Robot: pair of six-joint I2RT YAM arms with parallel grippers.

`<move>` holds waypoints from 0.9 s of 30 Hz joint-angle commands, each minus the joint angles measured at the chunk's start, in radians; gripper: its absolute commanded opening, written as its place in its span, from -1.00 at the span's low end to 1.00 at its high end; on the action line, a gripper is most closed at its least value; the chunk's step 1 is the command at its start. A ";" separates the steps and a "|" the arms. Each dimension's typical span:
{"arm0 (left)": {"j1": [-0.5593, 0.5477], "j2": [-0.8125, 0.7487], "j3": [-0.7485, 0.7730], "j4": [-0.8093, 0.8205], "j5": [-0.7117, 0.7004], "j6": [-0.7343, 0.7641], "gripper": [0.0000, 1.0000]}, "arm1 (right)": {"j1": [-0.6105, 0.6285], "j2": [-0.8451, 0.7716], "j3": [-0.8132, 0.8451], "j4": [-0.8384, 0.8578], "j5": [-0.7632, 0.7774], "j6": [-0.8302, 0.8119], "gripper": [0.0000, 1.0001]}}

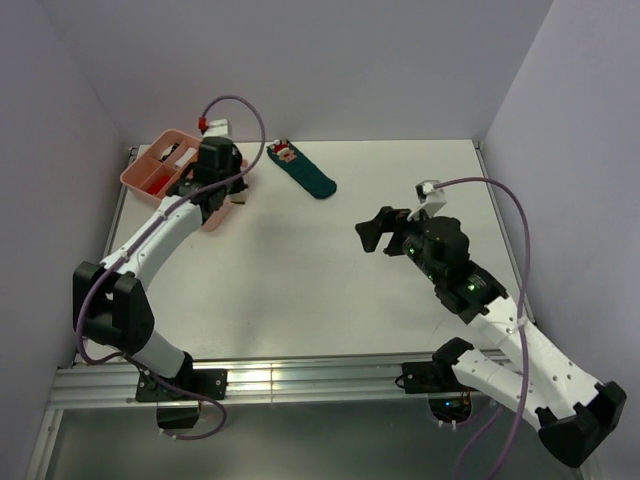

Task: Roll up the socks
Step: Place the sock in the storage box.

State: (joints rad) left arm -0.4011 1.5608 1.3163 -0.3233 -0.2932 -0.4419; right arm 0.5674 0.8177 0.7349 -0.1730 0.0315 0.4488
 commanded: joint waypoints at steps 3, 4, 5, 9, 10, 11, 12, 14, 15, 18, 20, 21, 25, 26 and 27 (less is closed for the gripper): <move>0.136 -0.008 0.006 0.119 0.061 0.302 -0.99 | -0.011 -0.081 0.104 -0.134 0.249 -0.070 1.00; 0.163 -0.005 -0.006 0.153 0.075 0.322 -0.99 | -0.009 -0.086 0.109 -0.137 0.251 -0.078 1.00; 0.180 -0.004 -0.020 0.221 0.121 0.342 -0.99 | -0.011 -0.086 0.112 -0.143 0.251 -0.079 1.00; 0.258 0.022 -0.075 0.349 0.224 0.408 -0.99 | -0.011 -0.060 0.115 -0.164 0.254 -0.070 1.00; 0.283 0.042 -0.078 0.368 0.241 0.413 -0.99 | -0.011 -0.048 0.115 -0.169 0.252 -0.064 1.00; 0.292 0.056 -0.078 0.375 0.253 0.420 -0.99 | -0.011 -0.042 0.113 -0.171 0.243 -0.061 1.00; 0.298 0.068 -0.077 0.383 0.265 0.428 -0.99 | -0.011 -0.038 0.112 -0.169 0.242 -0.059 1.00; 0.304 0.114 -0.069 0.383 0.259 0.430 -0.99 | -0.012 -0.028 0.107 -0.164 0.237 -0.058 1.00; 0.304 0.137 -0.069 0.385 0.253 0.431 -0.99 | -0.012 -0.023 0.109 -0.166 0.235 -0.064 1.00; 0.312 0.175 -0.066 0.379 0.275 0.431 -0.99 | -0.014 -0.012 0.113 -0.172 0.257 -0.073 1.00; 0.314 0.192 -0.058 0.365 0.284 0.431 -0.99 | -0.017 -0.008 0.115 -0.175 0.258 -0.076 1.00; 0.317 0.205 -0.057 0.360 0.284 0.431 -0.99 | -0.018 -0.002 0.115 -0.175 0.258 -0.076 1.00; 0.320 0.203 -0.074 0.326 0.275 0.431 -0.99 | -0.026 0.008 0.116 -0.180 0.257 -0.076 1.00; 0.321 0.200 -0.078 0.325 0.282 0.431 -0.99 | -0.026 0.008 0.116 -0.180 0.260 -0.076 1.00; 0.324 0.194 -0.086 0.320 0.284 0.431 -0.99 | -0.029 0.009 0.115 -0.177 0.262 -0.076 1.00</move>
State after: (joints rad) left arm -0.0860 1.7859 1.2369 -0.0235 -0.0383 -0.0357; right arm 0.5495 0.8227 0.8188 -0.3538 0.2649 0.3920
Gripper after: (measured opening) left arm 0.255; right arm 0.997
